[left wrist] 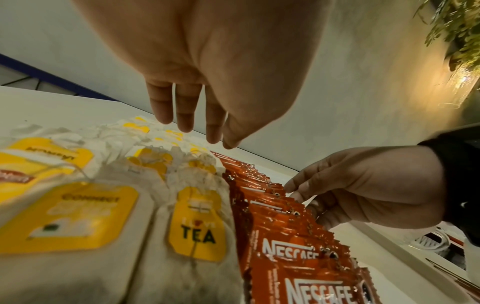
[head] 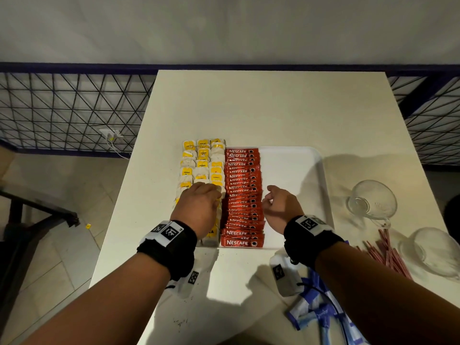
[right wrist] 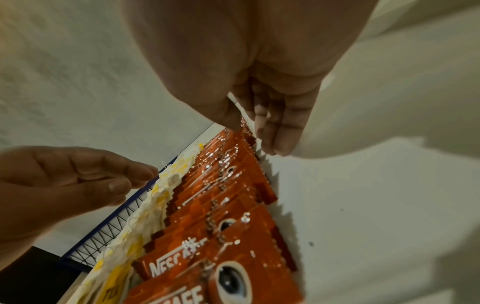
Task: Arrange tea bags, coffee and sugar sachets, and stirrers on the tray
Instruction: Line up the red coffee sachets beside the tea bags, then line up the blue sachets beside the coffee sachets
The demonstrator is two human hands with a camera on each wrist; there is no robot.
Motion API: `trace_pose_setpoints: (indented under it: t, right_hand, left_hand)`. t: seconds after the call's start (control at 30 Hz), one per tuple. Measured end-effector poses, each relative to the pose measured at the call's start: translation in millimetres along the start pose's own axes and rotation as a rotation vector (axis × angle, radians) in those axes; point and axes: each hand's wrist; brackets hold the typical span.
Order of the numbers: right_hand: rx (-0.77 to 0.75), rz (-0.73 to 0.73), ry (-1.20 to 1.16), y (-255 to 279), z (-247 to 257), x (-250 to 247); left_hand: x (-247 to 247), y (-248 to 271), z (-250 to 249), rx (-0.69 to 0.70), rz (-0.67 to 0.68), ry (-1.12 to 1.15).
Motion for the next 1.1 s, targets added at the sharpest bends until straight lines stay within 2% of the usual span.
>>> trace_pose_setpoints:
  t: [0.33, 0.43, 0.5, 0.57, 0.67, 0.77, 0.87, 0.97, 1.1]
  right_hand:
    - [-0.055, 0.033, 0.054, -4, 4, 7]
    - [-0.074, -0.042, 0.05, 0, -1, -2]
    - [-0.16, -0.12, 0.018, 5, -2, -13]
    - [-0.215, -0.163, -0.023, 11, 0, -29]
    - [-0.152, -0.156, 0.061, 24, -7, -56]
    - [-0.059, -0.048, 0.284, 51, -36, -76]
    - [0.044, 0.1, 0.493, 85, -67, -87]
    - [0.099, 0.159, 0.542, 107, -92, -91]
    - [0.02, 0.183, 0.571, 115, -126, -92]
  left_hand:
    - [-6, 2, -2, -0.021, 0.026, 0.005]
    - [-9, 5, -9, -0.027, -0.036, 0.033]
    - [-11, 7, -23, -0.027, -0.079, 0.125]
    - [-14, 8, -49, 0.007, -0.003, 0.224]
    - [-7, 11, -93, 0.098, 0.185, 0.3]
    - [7, 21, -129, 0.131, 0.37, 0.297]
    - [22, 33, -155, 0.199, 0.5, 0.18]
    - [39, 45, -172, 0.17, 0.56, 0.149]
    - [63, 62, -201, 0.107, 0.538, 0.13]
Point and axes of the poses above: each hand's wrist, its own y-axis away from the middle knuckle, its own x-axis out of the palm, z = x × y
